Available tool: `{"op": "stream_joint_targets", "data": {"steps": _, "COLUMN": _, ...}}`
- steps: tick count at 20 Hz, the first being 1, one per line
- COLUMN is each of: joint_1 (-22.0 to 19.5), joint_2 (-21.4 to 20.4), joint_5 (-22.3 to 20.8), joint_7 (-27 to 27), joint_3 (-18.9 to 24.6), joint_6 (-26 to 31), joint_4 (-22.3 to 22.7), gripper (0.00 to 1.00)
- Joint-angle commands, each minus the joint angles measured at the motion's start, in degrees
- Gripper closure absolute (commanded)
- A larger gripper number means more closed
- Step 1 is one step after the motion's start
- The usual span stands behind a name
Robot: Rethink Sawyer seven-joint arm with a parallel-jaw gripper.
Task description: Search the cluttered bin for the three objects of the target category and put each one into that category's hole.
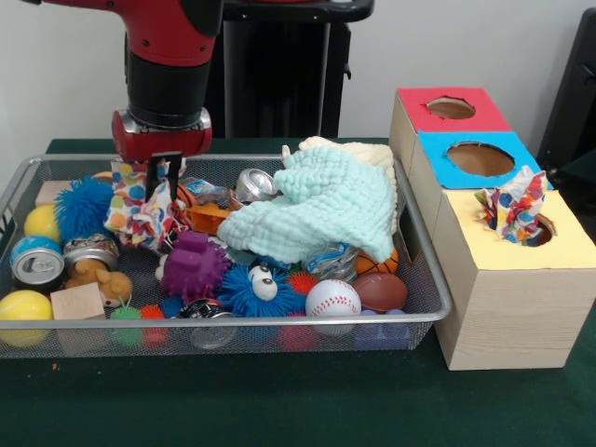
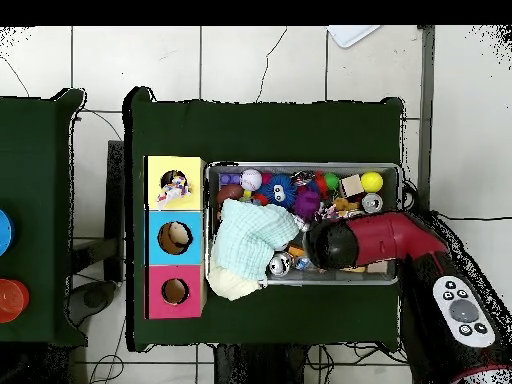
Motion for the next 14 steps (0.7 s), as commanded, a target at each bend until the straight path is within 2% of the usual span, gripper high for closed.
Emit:
{"op": "stream_joint_targets", "data": {"steps": 1, "joint_1": -3.40, "joint_2": -1.02, "joint_5": 8.33, "joint_7": 7.37, "joint_3": 0.74, "joint_6": -1.34, "joint_4": 3.91, "gripper": 1.00}}
{"op": "stream_joint_targets", "data": {"steps": 5, "joint_1": -4.19, "joint_2": -1.81, "joint_5": 8.94, "joint_7": 7.05, "joint_3": 0.23, "joint_6": -4.53, "joint_4": 5.86, "gripper": 1.00}}
{"op": "stream_joint_targets", "data": {"steps": 8, "joint_1": -3.79, "joint_2": -2.66, "joint_5": 9.68, "joint_7": 5.61, "joint_3": -0.45, "joint_6": -3.09, "joint_4": 6.22, "gripper": 1.00}}
{"op": "stream_joint_targets", "data": {"steps": 9, "joint_1": -3.73, "joint_2": -2.79, "joint_5": 10.05, "joint_7": 4.93, "joint_3": -0.58, "joint_6": -2.72, "joint_4": 6.21, "gripper": 0.00}}
{"op": "stream_joint_targets", "data": {"steps": 14, "joint_1": -4.87, "joint_2": -2.66, "joint_5": 9.91, "joint_7": 3.30, "joint_3": -0.26, "joint_6": -2.91, "joint_4": 6.03, "gripper": 0.00}}
